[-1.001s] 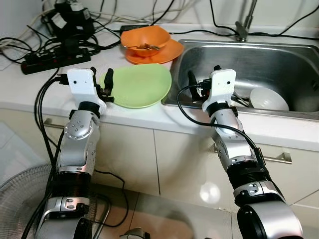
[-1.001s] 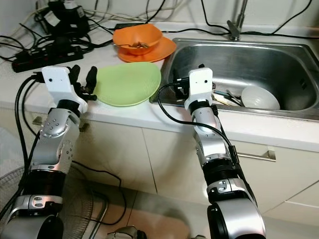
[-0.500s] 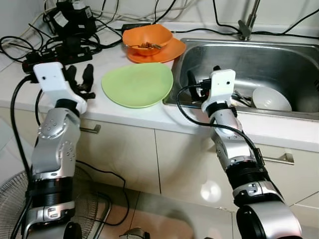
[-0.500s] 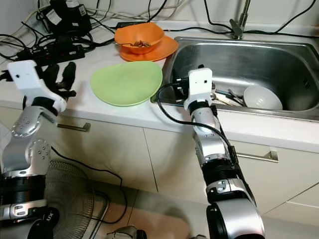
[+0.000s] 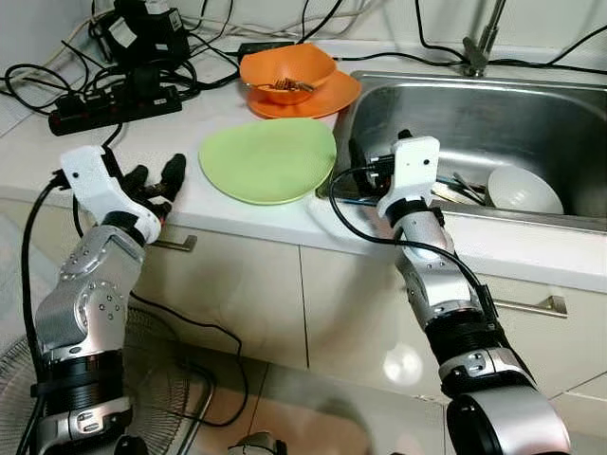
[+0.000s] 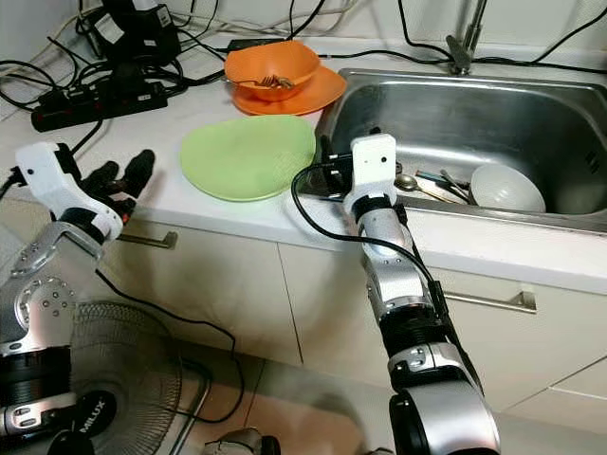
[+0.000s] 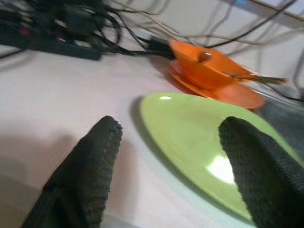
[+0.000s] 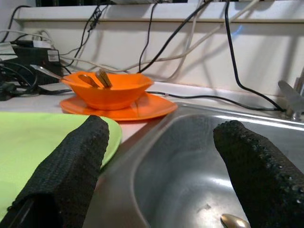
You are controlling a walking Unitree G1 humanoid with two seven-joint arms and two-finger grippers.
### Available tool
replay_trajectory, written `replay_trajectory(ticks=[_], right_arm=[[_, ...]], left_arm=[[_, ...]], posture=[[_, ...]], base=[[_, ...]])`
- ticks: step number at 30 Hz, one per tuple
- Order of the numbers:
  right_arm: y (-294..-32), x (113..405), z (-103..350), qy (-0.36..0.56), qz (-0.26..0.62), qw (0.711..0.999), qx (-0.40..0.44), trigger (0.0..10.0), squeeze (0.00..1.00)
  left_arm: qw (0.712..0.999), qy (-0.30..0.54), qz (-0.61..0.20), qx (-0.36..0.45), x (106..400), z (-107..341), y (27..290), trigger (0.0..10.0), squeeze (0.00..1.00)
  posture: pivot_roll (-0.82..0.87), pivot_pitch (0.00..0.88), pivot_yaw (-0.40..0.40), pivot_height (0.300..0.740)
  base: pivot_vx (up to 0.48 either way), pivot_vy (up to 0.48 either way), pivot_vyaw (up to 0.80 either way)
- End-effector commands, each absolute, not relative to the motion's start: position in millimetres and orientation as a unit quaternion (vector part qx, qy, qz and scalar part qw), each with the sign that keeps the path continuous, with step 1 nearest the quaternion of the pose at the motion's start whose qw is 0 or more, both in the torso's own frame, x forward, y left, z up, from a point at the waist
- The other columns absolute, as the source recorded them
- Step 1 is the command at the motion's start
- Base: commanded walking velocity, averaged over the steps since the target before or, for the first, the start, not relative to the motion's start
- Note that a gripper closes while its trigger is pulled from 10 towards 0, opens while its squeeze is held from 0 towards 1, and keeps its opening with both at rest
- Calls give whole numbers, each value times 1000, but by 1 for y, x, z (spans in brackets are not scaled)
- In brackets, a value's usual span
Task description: Kitchen organization
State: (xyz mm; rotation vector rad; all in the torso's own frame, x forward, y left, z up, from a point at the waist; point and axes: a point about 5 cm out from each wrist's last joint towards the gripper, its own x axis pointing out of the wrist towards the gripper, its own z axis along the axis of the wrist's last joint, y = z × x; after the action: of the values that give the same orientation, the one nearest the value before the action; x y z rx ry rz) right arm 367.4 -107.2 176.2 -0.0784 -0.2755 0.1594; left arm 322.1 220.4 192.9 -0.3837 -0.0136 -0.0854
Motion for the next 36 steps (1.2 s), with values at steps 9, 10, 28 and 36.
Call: replay_trajectory(ticks=[9, 10, 28, 36], right_arm=[[-110, 363, 177, -143, 84, 985, -46, 10000, 0], [-111, 363, 178, -144, 83, 985, -47, 10000, 0], [-116, 360, 183, -142, 87, 984, -55, 10000, 0], [-108, 358, 182, -142, 91, 985, -47, 10000, 0]], left_arm=[[963, 38, -57, -259, 323, 202, 213, 10000, 0], [962, 47, -53, -264, 324, 203, 212, 10000, 0], [924, 153, -20, -350, 324, 182, 191, 10000, 0], [896, 172, -2, -410, 327, 179, 190, 10000, 0]], posture=[[156, 72, 105, 740], [154, 78, 103, 740], [136, 129, 68, 740], [145, 145, 83, 740]], base=[[0, 0, 0], [0, 0, 0], [0, 0, 0], [0, 0, 0]])
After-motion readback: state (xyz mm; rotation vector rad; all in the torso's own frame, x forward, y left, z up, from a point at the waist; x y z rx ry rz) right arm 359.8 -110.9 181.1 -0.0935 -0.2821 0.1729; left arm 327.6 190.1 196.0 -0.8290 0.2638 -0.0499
